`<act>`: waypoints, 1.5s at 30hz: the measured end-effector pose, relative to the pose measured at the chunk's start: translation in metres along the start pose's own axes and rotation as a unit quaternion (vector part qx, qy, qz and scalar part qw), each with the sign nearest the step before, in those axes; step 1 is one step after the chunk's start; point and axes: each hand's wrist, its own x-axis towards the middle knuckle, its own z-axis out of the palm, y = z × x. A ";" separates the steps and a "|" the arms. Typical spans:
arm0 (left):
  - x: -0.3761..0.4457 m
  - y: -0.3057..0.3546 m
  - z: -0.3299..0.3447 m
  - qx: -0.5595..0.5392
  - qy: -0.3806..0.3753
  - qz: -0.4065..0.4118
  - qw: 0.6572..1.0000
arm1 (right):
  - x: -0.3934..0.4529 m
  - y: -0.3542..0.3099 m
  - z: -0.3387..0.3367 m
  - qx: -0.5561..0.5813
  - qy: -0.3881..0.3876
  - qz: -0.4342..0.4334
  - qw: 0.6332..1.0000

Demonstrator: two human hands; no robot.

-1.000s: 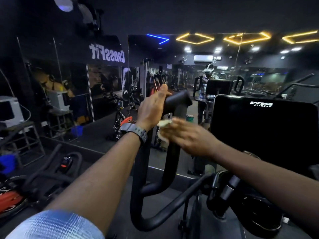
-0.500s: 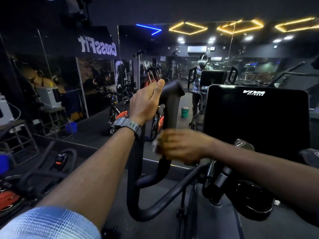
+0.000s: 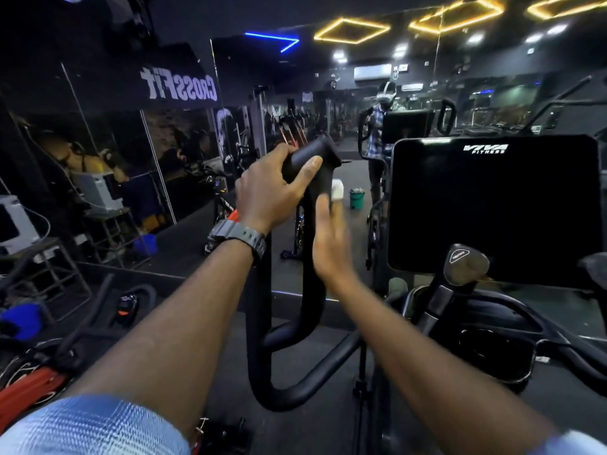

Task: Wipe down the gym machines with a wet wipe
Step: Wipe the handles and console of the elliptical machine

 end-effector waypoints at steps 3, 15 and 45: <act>-0.001 0.000 -0.002 0.005 0.006 0.007 1.000 | 0.033 0.006 -0.006 0.185 -0.045 0.077 0.979; -0.003 0.005 -0.006 -0.006 -0.024 -0.010 1.000 | 0.037 -0.019 -0.033 0.345 -0.274 0.194 0.877; -0.214 -0.006 0.030 -0.476 -0.002 -0.298 0.827 | -0.060 0.072 -0.039 -0.412 -0.160 -0.384 0.811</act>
